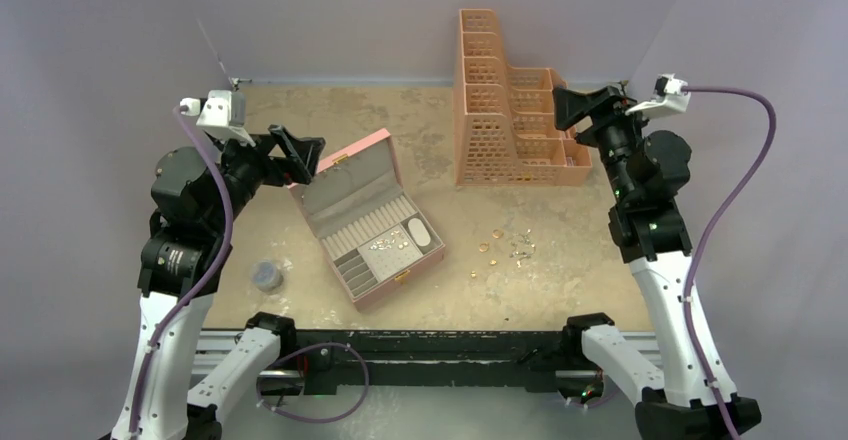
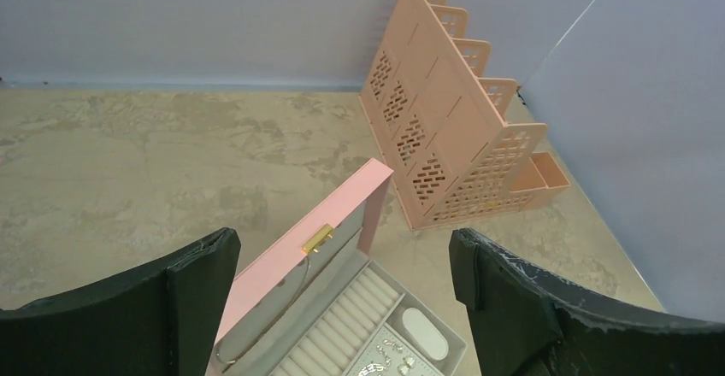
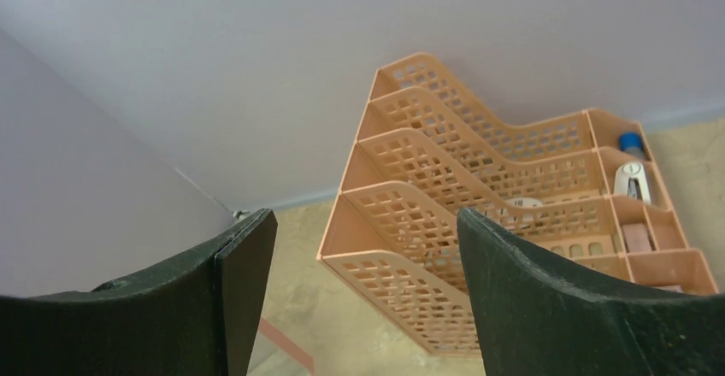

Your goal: Organize the mixed jewelry

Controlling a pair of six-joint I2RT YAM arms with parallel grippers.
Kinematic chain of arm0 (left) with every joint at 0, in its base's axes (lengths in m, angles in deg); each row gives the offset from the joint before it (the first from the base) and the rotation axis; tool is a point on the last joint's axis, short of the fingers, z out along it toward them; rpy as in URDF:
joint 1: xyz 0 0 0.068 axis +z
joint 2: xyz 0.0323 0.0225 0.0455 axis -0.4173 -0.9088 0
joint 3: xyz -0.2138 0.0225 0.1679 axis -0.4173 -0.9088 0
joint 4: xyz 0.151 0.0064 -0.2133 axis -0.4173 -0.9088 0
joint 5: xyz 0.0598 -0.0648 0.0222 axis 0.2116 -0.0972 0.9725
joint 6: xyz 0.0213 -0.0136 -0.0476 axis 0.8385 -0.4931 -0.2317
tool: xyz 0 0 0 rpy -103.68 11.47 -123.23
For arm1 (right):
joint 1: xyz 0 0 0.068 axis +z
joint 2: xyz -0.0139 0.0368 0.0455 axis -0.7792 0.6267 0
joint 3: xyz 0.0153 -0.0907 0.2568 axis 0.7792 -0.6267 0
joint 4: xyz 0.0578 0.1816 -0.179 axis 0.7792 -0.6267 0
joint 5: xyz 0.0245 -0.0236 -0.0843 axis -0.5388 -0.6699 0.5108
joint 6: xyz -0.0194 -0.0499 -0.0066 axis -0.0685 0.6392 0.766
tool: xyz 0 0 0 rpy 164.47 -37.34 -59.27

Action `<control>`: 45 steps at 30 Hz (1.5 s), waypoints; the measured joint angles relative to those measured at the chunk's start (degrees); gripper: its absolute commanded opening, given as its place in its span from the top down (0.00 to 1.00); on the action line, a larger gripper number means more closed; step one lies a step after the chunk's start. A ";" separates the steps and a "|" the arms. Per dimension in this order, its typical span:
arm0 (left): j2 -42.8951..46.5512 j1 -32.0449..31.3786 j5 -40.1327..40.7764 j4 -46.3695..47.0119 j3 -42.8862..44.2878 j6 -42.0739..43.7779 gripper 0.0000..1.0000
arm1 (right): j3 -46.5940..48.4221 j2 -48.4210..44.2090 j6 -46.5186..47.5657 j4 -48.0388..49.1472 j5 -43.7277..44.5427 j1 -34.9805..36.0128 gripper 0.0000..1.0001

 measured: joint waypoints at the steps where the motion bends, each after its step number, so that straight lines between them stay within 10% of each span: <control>1: 0.02 0.00 -0.28 0.44 -0.15 -0.02 0.05 | -0.20 0.04 -0.48 -0.39 0.00 0.00 0.21; 16: 10.38 -0.22 -13.25 4.17 -10.54 -2.32 0.07 | -10.14 -7.54 -6.73 -19.65 0.20 0.00 0.48; 22: 11.39 -0.26 -22.14 7.82 -15.45 -6.21 0.32 | -18.78 -3.82 -9.86 -21.86 0.37 0.09 0.57; 45: 5.11 -0.28 -35.43 21.86 -30.49 -15.96 0.21 | -24.28 22.93 -18.99 -18.56 13.00 23.45 0.64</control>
